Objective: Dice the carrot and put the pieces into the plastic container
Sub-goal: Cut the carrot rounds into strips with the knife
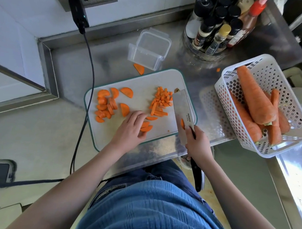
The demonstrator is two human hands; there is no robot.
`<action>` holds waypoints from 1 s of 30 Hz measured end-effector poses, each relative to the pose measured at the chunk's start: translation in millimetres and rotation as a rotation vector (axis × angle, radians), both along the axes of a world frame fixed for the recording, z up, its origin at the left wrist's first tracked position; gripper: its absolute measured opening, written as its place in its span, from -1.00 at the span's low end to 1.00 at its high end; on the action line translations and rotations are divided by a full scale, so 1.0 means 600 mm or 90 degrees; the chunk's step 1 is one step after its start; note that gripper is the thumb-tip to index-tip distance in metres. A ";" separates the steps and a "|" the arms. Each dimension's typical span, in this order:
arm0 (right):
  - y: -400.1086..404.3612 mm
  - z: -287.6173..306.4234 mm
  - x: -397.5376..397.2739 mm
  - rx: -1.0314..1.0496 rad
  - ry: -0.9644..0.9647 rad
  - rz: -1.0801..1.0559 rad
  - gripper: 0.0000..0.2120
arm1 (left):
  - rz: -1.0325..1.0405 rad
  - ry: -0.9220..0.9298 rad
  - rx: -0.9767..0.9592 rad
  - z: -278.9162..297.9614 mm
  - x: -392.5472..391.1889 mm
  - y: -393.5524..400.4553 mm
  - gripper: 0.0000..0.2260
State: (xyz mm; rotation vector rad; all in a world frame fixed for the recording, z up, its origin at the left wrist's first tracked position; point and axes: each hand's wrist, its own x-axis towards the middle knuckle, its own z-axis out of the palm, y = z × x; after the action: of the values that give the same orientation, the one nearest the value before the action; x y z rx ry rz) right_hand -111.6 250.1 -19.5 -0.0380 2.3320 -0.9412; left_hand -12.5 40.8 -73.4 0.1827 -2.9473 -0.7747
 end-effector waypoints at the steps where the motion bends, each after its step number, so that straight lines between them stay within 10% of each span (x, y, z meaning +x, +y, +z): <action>1: -0.001 0.000 0.000 0.001 -0.001 0.001 -0.78 | 0.007 -0.009 0.017 0.001 -0.004 0.001 -0.57; 30: 0.004 -0.009 0.004 0.034 0.054 0.002 -0.70 | -0.054 -0.002 0.119 0.025 -0.086 -0.004 -0.55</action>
State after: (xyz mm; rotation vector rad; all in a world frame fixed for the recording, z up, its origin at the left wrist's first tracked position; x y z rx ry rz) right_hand -109.2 252.6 -24.6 -0.0605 2.4335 -0.8923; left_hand -64.1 38.4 -58.2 0.0713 -2.8993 -1.0620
